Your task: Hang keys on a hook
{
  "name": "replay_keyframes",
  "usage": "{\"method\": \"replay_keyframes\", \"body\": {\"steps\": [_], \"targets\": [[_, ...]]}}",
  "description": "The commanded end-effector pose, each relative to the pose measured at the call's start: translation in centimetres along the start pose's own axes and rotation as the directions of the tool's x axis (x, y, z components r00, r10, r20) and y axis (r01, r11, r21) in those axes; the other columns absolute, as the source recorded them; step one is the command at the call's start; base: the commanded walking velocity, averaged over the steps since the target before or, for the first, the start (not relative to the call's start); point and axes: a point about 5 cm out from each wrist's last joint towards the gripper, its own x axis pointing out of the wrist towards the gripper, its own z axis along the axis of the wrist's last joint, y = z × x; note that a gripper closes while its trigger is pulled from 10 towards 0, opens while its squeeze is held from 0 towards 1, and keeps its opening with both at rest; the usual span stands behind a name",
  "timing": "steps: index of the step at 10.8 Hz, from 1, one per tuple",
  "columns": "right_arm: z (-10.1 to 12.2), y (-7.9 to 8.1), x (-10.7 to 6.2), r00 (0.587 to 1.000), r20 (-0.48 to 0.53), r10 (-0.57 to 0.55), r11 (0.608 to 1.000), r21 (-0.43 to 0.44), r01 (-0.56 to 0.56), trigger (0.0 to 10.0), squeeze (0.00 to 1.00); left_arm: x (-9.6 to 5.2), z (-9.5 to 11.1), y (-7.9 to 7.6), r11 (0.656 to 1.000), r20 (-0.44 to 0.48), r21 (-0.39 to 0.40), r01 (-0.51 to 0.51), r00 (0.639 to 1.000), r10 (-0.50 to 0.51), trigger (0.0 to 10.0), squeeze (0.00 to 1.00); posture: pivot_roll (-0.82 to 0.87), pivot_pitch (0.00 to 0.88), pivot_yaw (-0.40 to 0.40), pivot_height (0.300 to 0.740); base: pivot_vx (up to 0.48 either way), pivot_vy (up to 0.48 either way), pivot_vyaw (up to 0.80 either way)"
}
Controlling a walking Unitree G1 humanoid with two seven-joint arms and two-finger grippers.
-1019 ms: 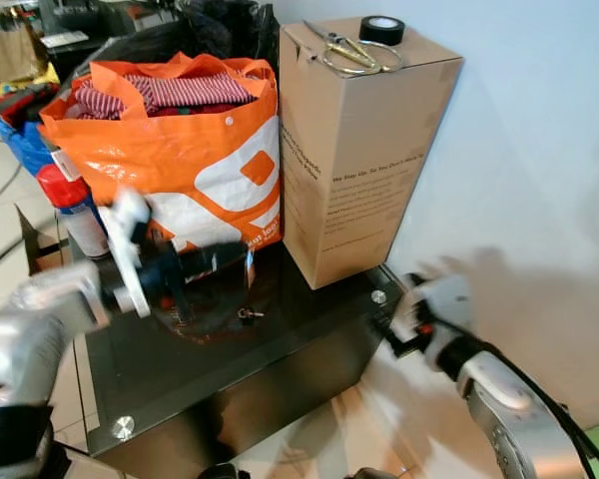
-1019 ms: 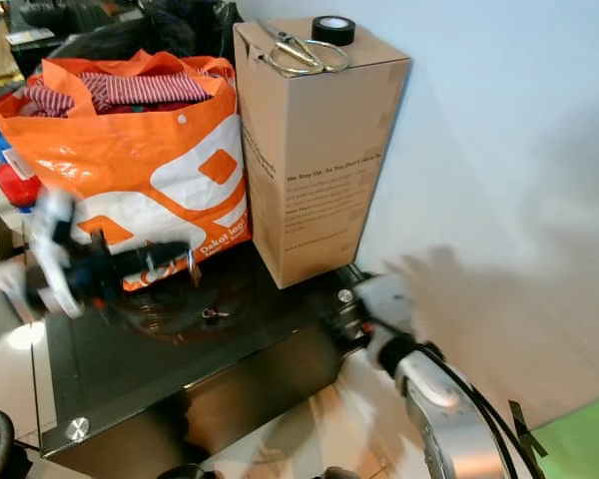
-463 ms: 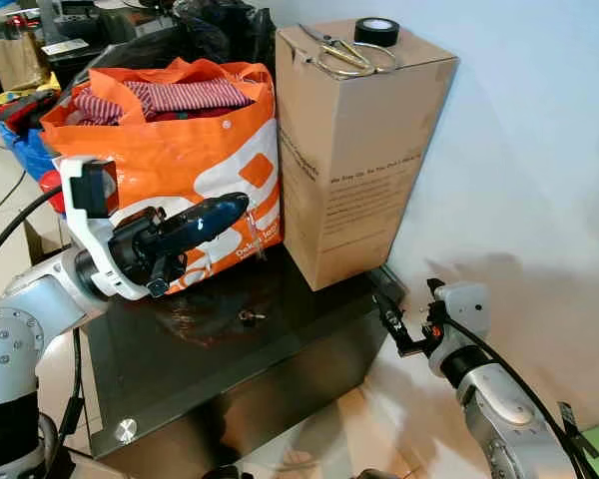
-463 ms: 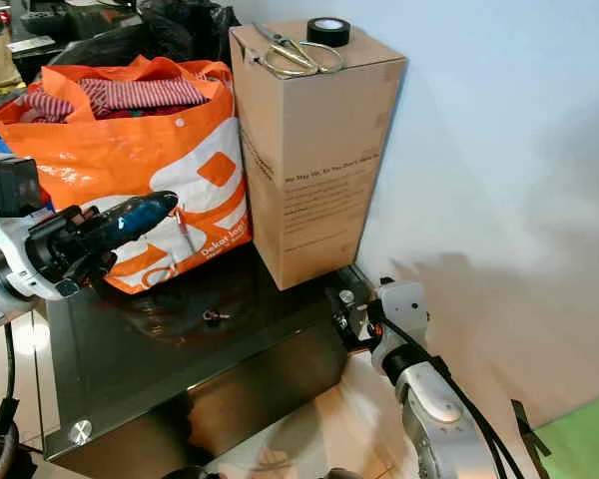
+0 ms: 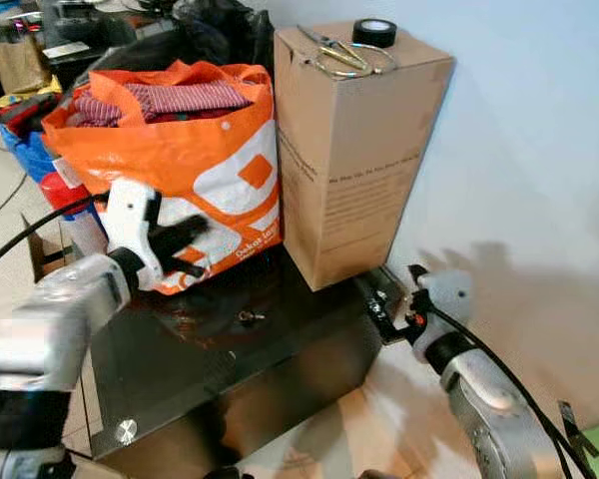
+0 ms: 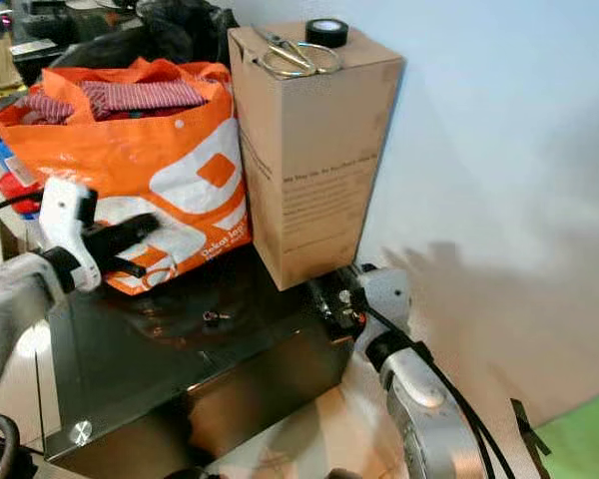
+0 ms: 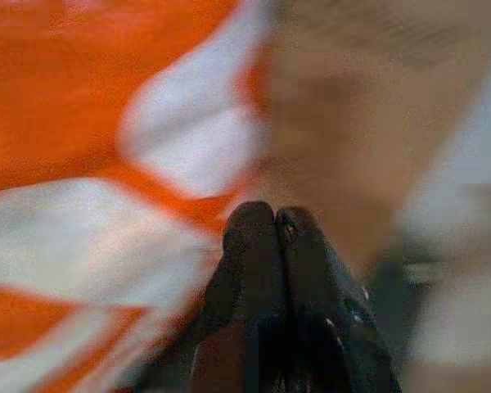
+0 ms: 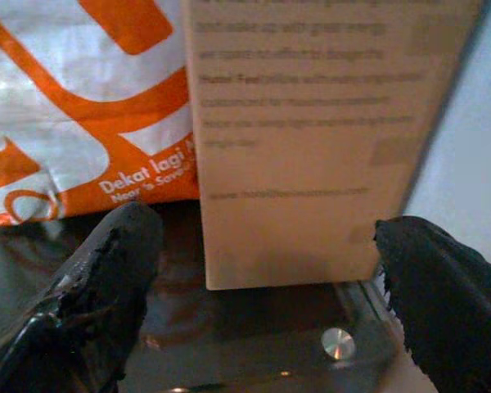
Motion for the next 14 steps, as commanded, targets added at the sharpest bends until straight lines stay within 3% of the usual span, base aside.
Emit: {"method": "replay_keyframes", "body": {"steps": [1, 2, 4, 6, 7, 11, 12, 13, 14], "targets": [[0.2, 0.0, 0.1, 1.0, 0.003, 0.023, 1.0, -0.007, -0.023, 10.0, 0.0, 0.4, -0.2, 0.5, 0.986, -0.034, 0.136, -0.094, 0.994, 0.1, 0.0, 0.0, -0.1, 0.0, 0.026, 0.732, 0.0, 0.0, 0.0], [0.3, -0.1, 0.2, 0.999, -0.005, 0.053, 0.998, -0.015, -0.053, 10.0, 0.0, 0.7, -1.2, 1.0, 0.928, -0.069, 0.318, -0.194, 0.971, 0.227, 0.0, 0.0, -0.1, 0.0, 0.021, 0.732, 0.0, 0.0, 0.0], [0.3, -0.4, 0.3, 0.988, -0.042, 0.151, 0.987, -0.046, -0.153, 10.0, 0.0, 1.5, -3.4, 0.2, 0.851, -0.095, 0.373, -0.371, 0.897, 0.432, 0.0, 0.0, -0.1, 0.0, -0.015, 0.732, 0.0, 0.0, 0.0], [0.2, -0.7, -0.1, 0.979, -0.058, 0.193, 0.978, -0.067, -0.197, 10.0, 0.0, 1.1, -4.9, 0.1, 0.816, -0.114, 0.382, -0.434, 0.854, 0.508, 0.0, 0.0, -0.12, 0.0, 0.014, 0.732, 0.0, 0.0, 0.0], [0.1, -1.1, -0.3, 0.981, -0.055, 0.183, 0.98, -0.065, -0.187, 10.0, 0.0, 1.2, -5.5, -0.1, 0.812, -0.123, 0.396, -0.429, 0.851, 0.51, 0.0, 0.0, -0.12, 0.0, 0.026, 0.732, 0.0, 0.0, 0.0], [-0.1, -0.3, -1.0, 0.987, -0.03, 0.161, 0.987, 0.009, -0.161, 10.0, 0.0, 1.6, -5.4, -0.6, 0.809, -0.099, 0.418, -0.413, 0.864, 0.493, 0.0, 0.0, -0.13, 0.0, 0.038, 0.732, 0.0, 0.0, 0.0], [0.1, -0.4, -1.2, 0.99, -0.021, 0.14, 0.99, 0.021, -0.139, 10.0, 0.0, 1.7, -5.2, -1.2, 0.844, -0.085, 0.374, -0.384, 0.892, 0.443, 0.0, 0.0, -0.13, 0.0, 0.035, 0.732, 0.0, 0.0, 0.0], [0.4, -0.6, -1.6, 0.994, -0.005, 0.107, 0.994, 0.04, -0.107, 10.0, 0.0, 2.0, -4.6, -3.2, 0.933, -0.038, 0.241, -0.269, 0.957, 0.286, 0.0, 0.0, -0.12, 0.0, 0.033, 0.732, 0.0, 0.0, 0.0], [0.6, -0.7, -1.7, 0.996, 0.007, 0.09, 0.995, 0.048, -0.09, 10.0, 0.0, 2.0, -4.2, -4.0, 0.957, -0.01, 0.184, -0.226, 0.973, 0.232, 0.0, 0.0, -0.12, 0.0, 0.04, 0.732, 0.0, 0.0, 0.0]]}}
